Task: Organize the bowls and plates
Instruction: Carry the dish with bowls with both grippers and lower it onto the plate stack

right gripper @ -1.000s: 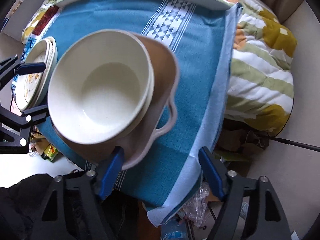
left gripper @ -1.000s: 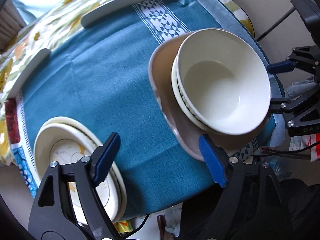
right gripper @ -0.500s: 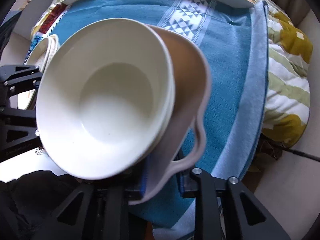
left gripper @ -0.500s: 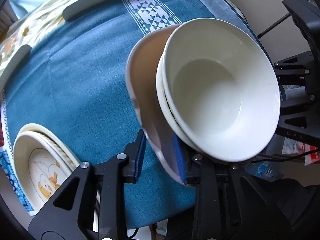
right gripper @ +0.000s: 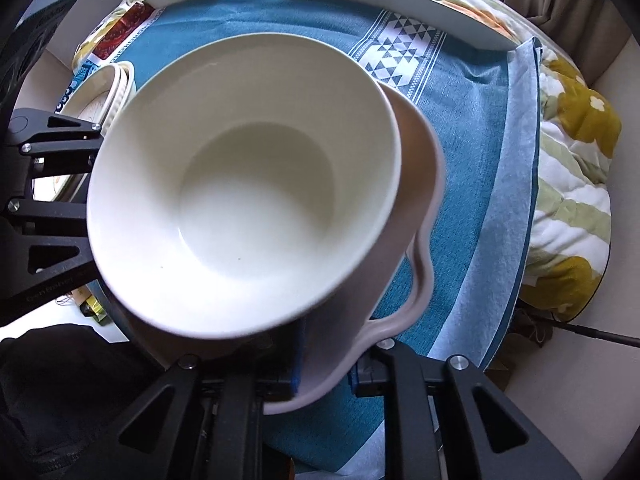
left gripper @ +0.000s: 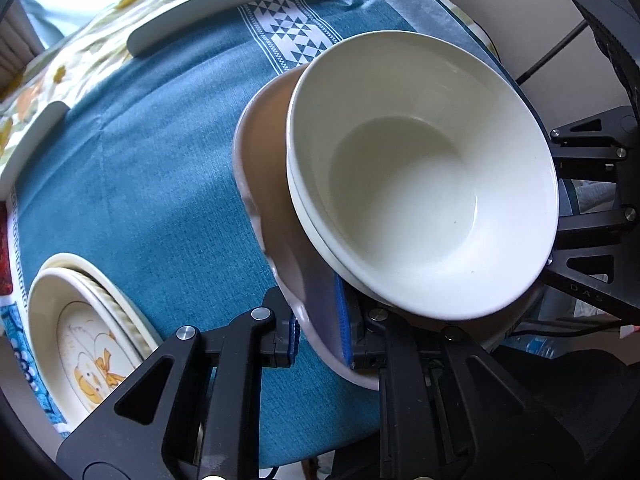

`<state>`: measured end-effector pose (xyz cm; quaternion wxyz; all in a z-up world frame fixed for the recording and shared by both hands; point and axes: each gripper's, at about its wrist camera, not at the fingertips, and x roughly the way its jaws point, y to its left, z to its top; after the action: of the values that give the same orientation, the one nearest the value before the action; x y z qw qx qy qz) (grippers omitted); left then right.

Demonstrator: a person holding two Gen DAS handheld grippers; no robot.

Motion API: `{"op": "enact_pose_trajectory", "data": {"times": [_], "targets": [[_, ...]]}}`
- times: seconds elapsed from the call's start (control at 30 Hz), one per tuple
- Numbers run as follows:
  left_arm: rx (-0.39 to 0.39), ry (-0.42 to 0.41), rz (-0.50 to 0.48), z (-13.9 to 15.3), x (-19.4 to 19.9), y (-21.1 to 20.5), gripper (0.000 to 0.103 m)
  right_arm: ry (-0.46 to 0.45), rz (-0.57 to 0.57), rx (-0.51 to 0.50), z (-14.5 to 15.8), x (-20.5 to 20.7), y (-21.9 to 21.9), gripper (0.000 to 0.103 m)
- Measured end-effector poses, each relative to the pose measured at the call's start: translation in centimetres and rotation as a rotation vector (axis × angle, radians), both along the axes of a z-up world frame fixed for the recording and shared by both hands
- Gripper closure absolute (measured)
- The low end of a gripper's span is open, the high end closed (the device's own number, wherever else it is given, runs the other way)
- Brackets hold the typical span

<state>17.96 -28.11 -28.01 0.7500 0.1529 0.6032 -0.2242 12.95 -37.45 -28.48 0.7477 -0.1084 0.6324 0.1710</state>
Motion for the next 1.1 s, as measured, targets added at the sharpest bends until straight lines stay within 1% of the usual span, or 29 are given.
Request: {"op": "enact_pose_trajectory", "data": {"times": [0.07,0.23,0.4,0.5,0.63,0.8,0.97,1.1], "targets": [[0.009,-0.014,0.0,0.2,-0.3,-0.2,0.09,-0.007,-0.004,0.001,0.3,0.1,-0.2,0.087],[-0.009,-0.028,0.019,0.9,-0.9,0.0,0.09,-0.033,-0.025,0.019,0.9,0.6,-0.9,0.087],[-0.011,-0.071,0.037,1.8,-1.2,0.8,0.09,-0.072,-0.011,0.024,1.4,0.6,-0.7,0.087],[-0.01,-0.082,0.049,2.7,-1.5,1.3,0.09,-0.091,-0.006,0.032,2.0,0.3,-0.6,0.087],[-0.019,-0.106,0.079,4.7,-1.9,2.4,0.09,-0.113,0.012,0.03,3.5,0.0,-0.1,0.087],[-0.015,-0.139,0.13,8.0,-2.8,4.2,0.09,-0.141,0.064,0.037,6.8,-0.3,1.7,0.087],[-0.015,-0.184,0.209,11.1,-3.5,7.3,0.09,-0.184,0.13,0.055,9.6,-0.3,4.1,0.087],[-0.006,-0.215,0.233,12.6,-3.9,10.3,0.09,-0.212,0.166,0.062,11.1,-0.2,6.7,0.087]]}}
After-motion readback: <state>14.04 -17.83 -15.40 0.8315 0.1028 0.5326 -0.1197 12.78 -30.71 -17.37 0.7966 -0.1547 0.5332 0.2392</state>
